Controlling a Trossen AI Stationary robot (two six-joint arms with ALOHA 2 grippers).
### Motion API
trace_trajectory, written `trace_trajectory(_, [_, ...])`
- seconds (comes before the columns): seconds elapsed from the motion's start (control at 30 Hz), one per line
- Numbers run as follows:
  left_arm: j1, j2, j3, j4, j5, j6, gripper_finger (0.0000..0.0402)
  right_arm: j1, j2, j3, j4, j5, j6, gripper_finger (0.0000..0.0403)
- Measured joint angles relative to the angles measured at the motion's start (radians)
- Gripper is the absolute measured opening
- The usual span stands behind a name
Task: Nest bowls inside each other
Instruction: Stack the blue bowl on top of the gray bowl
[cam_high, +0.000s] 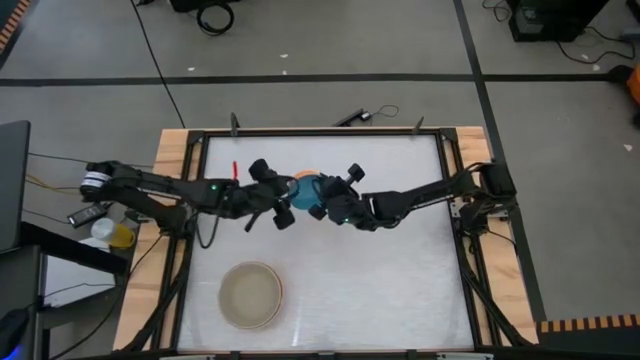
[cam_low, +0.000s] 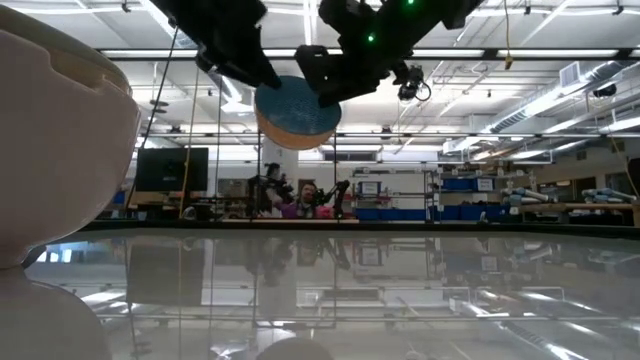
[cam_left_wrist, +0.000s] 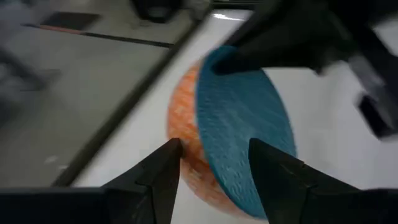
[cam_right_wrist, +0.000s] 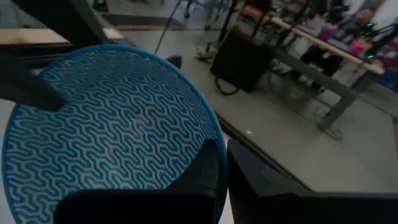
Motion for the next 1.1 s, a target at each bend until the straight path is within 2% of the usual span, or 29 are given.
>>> trace_trajectory(0.1, [0.004,0.032,0.000,-0.017,-0.118,-0.016,0.0186,0.010,0.002,0.003,0.017,0.020,-0.021,0.0017])
trace_trajectory(0.2, [0.012,0.043,0.000,-0.012,-0.150,-0.010,0.0155,0.016,0.002,0.003,0.032,0.020,-0.040,0.0017])
trace_trajectory(0.43, [0.018,0.051,0.000,0.013,-0.198,0.033,0.0021,0.040,0.001,0.006,0.068,0.033,-0.051,0.0039])
trace_trajectory(0.6, [0.016,0.041,0.000,-0.029,-0.198,0.065,0.0012,0.053,-0.006,0.006,0.037,0.000,-0.052,0.0078])
trace_trajectory(0.67, [0.011,0.024,0.003,-0.072,-0.191,0.069,0.0011,0.056,-0.025,0.006,0.000,-0.012,-0.060,0.0107])
trace_trajectory(0.8, [-0.002,-0.049,0.001,-0.240,-0.166,0.047,0.0009,0.051,-0.101,0.004,-0.094,0.042,-0.046,0.0172])
trace_trajectory(0.9, [-0.010,-0.117,0.037,-0.391,-0.043,0.015,0.0009,0.040,-0.156,0.003,-0.165,0.051,-0.016,0.0217])
trace_trajectory(0.97, [-0.025,-0.158,0.062,-0.480,0.138,0.019,0.0009,0.031,-0.188,0.003,-0.207,0.023,0.035,0.0239])
trace_trajectory(1.07, [-0.066,-0.194,0.089,-0.589,0.475,0.033,0.0009,0.008,-0.209,-0.011,-0.215,-0.080,0.101,0.0259])
trace_trajectory(1.1, [-0.091,-0.209,0.090,-0.610,0.553,0.019,0.0009,0.002,-0.208,-0.014,-0.219,-0.109,0.113,0.0262])
